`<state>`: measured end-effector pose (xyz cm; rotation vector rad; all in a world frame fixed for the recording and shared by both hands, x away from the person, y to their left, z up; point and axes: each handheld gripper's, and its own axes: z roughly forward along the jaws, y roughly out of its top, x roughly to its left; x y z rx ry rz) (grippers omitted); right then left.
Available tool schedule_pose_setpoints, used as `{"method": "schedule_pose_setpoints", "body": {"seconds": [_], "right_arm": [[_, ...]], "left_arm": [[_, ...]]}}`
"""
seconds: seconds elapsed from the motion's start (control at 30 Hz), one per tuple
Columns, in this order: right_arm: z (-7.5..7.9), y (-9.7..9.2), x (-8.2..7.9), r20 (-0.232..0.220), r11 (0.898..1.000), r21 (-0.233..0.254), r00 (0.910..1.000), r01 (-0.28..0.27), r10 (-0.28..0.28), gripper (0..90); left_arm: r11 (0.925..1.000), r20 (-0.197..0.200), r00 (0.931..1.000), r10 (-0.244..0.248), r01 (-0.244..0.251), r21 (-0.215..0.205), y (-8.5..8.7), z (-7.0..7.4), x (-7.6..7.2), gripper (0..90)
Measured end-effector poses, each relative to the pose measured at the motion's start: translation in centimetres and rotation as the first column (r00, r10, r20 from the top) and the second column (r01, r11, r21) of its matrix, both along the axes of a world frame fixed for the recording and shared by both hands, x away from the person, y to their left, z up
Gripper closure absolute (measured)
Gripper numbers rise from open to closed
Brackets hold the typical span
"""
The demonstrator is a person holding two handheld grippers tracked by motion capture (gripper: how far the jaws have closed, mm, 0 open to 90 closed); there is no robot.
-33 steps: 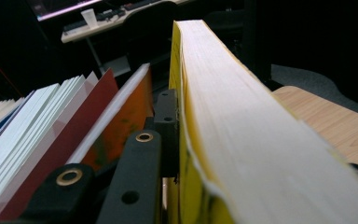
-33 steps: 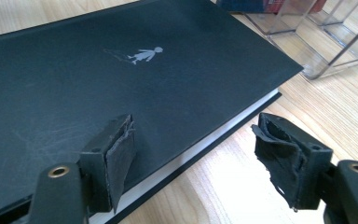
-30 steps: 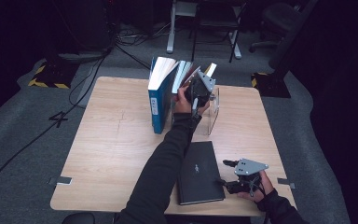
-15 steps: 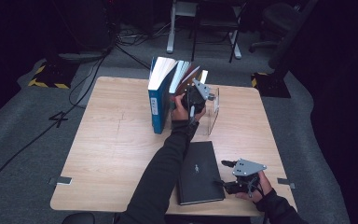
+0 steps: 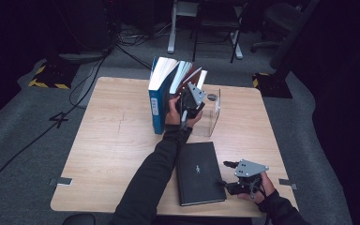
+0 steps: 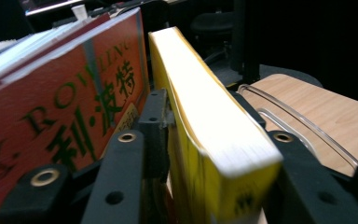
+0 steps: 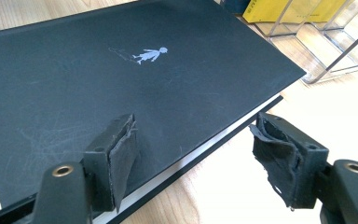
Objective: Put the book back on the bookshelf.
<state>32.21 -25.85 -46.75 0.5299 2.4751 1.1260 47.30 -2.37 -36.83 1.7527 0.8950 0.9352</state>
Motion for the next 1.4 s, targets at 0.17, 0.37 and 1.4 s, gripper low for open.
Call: {"method": "schedule_pose_setpoints", "body": {"seconds": [0.17,0.37,1.4], "right_arm": [[0.0,0.0,0.1,-0.003,1.0,-0.001,1.0,0.002,-0.002,30.7],[0.0,-0.1,0.0,-0.005,1.0,0.001,1.0,0.001,-0.001,30.4],[-0.1,-0.7,0.4,-0.022,1.0,0.017,0.9996,0.02,-0.02,30.6]], "left_arm": [[0.9992,-0.007,0.9992,-0.04,0.04,0.001,0.7,-0.2,-1.4,61.7],[0.9936,-0.027,0.9932,-0.113,0.113,-0.007,2.1,-0.9,-3.1,58.1],[0.9755,-0.175,0.967,-0.185,0.202,0.087,4.7,-6.6,-4.1,80.8]]}}
